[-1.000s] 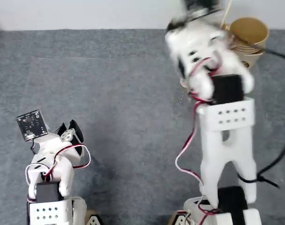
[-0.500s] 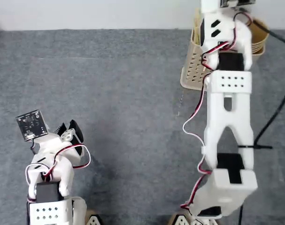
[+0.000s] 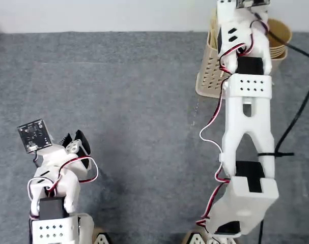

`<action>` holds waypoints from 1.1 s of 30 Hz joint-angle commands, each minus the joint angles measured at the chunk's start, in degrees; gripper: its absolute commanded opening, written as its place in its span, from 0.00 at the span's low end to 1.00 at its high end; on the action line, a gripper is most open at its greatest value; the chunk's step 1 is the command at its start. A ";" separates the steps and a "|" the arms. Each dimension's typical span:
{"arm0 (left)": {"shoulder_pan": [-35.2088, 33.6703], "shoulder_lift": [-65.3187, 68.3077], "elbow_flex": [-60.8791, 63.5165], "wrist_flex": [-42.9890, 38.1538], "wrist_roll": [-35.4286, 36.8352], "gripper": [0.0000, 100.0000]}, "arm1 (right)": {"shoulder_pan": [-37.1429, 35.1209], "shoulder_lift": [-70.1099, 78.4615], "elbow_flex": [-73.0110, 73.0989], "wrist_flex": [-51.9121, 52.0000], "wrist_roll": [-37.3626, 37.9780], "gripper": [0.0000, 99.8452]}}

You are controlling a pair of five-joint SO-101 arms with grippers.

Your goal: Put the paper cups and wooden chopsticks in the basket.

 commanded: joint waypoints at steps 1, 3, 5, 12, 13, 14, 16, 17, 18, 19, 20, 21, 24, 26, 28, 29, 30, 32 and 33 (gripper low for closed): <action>-0.35 0.35 -0.31 -1.41 -0.53 0.09 | -1.10 -9.27 -1.85 7.25 -2.81 0.13; -0.35 0.35 -0.31 -1.32 -0.53 0.09 | -1.36 -12.62 -1.85 14.02 -5.98 0.09; -0.35 0.35 -0.31 -1.32 -0.53 0.09 | -1.63 -15.69 -1.85 22.02 -8.09 0.03; -0.18 0.44 0.40 -1.58 -0.53 0.09 | -2.07 -23.96 -1.58 46.99 -11.08 0.01; -0.18 0.44 0.40 -1.58 -0.53 0.09 | -2.51 -24.84 -1.58 49.89 -10.99 0.01; -0.18 0.44 0.48 -1.58 -0.53 0.09 | -2.77 -25.80 -1.58 52.97 -10.99 0.01; -0.18 0.44 0.48 -1.58 -0.53 0.09 | -2.95 -27.65 -1.49 59.38 -11.08 0.01; -0.18 0.44 0.48 -1.58 -0.53 0.09 | -3.12 -28.35 -1.49 62.64 -11.08 0.01; -0.18 0.44 0.48 -1.58 -0.53 0.09 | -3.82 -28.97 -1.49 65.80 -11.08 0.01; -0.18 0.44 0.48 -1.58 -0.53 0.09 | -4.44 -29.58 -1.49 69.14 -11.08 0.01; -0.09 0.44 0.48 -1.58 -0.53 0.09 | -4.88 -30.11 -1.49 72.75 -11.08 0.01; 0.53 0.44 0.57 -1.58 -0.53 0.09 | -5.05 -30.37 -1.49 76.62 -11.08 0.01; 3.34 0.44 1.71 -1.67 -1.76 0.09 | -5.05 -31.16 -1.41 85.41 -11.08 0.01; 5.71 0.44 2.42 -1.67 -4.57 0.09 | -3.21 -31.78 1.32 85.32 -10.99 0.01; 7.30 0.44 2.68 -1.23 -5.80 0.09 | -0.92 -33.71 7.21 84.97 -11.08 0.01; 7.56 0.35 3.12 -1.58 -5.98 0.09 | -1.01 -35.03 10.55 84.70 -11.08 0.01; 7.82 0.35 3.30 -1.58 -6.15 0.09 | -1.19 -36.44 13.71 84.62 -11.08 0.01; 8.00 0.35 3.38 -1.58 -6.24 0.09 | -1.36 -39.78 19.78 84.62 -11.08 0.01; 8.00 0.35 3.38 -1.58 -6.24 0.09 | -1.36 -41.71 22.42 83.91 -11.08 0.01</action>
